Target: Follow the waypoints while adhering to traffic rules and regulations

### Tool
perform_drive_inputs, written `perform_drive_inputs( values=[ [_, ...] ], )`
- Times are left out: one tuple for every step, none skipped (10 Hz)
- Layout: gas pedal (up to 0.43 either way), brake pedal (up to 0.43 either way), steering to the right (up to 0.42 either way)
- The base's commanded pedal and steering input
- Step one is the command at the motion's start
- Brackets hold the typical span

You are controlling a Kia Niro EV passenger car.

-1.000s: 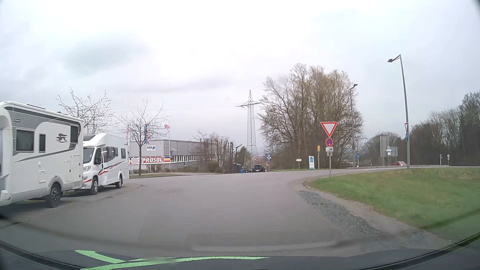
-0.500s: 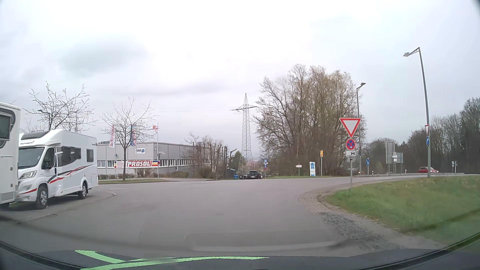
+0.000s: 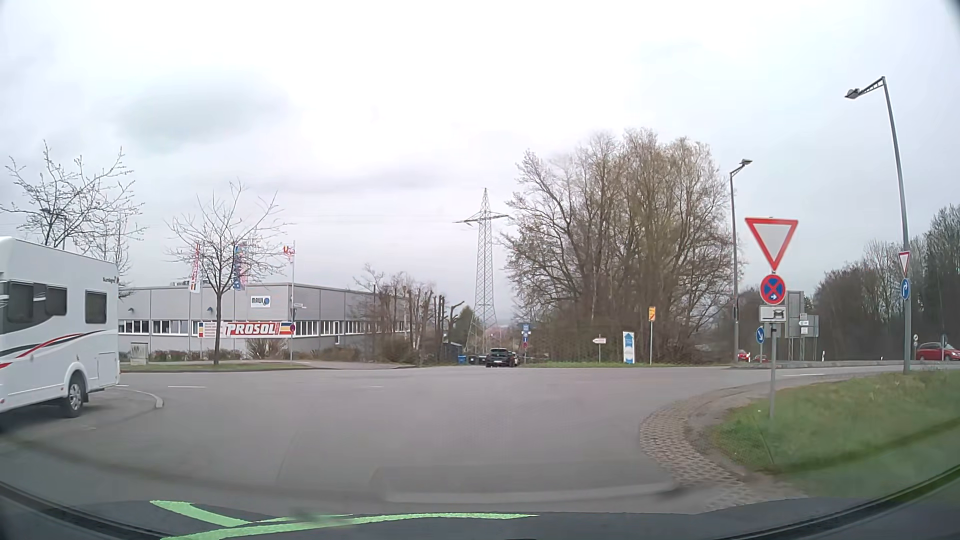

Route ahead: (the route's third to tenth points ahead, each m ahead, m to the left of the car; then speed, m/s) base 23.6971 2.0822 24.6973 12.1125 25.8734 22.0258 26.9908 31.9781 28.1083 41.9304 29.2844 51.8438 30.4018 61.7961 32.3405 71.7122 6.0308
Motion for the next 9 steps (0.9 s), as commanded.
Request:
perform_drive_inputs(
  values=[
    [0.0, 0.238, 0.015],
    [0.0, 0.238, 0.004],
    [0.0, 0.238, 0.005],
    [0.0, 0.238, 0.005],
    [0.0, 0.238, 0.005],
    [0.0, 0.238, 0.005],
    [0.0, 0.238, 0.005],
    [0.0, 0.238, 0.006],
    [0.0, 0.232, 0.008]
  ],
)
